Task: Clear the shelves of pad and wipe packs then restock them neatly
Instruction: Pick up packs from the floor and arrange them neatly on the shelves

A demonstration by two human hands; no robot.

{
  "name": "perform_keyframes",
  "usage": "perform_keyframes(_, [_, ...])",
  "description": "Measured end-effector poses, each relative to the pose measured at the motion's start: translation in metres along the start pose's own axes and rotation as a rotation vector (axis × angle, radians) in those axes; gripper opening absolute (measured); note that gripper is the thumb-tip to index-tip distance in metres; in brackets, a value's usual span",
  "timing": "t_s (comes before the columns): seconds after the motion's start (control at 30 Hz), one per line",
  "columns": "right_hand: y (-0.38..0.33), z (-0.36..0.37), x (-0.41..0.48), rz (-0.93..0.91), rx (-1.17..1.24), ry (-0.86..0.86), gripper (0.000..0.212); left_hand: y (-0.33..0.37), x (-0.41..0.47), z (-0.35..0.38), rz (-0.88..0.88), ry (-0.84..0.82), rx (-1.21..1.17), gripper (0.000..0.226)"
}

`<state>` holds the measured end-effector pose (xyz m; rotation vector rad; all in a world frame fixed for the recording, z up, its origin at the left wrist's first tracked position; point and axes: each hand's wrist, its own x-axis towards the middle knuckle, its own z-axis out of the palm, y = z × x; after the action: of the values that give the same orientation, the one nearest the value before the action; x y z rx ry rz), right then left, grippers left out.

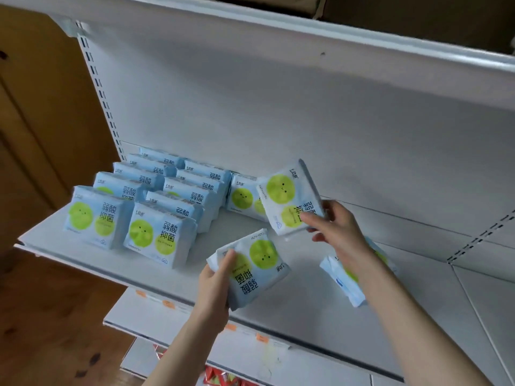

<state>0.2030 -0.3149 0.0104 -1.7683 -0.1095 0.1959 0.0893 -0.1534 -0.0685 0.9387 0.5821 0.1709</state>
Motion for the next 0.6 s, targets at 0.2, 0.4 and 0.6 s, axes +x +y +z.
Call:
perform_keyframes(0.2, [0.024,0.041,0.059,-0.035,-0.178,-0.094,0.033,0.01,-0.01,-0.026,0.005,-0.055,0.121,0.021])
perform_keyframes(0.4, [0.061,0.079,0.084,-0.019,-0.112,-0.094,0.03,0.018,-0.015,-0.039,0.032,-0.037,0.117,0.017])
perform_keyframes(0.6, [0.065,0.083,0.096,-0.073,-0.191,0.053,0.021,0.018,-0.012,-0.039,0.041,-0.032,0.111,0.018])
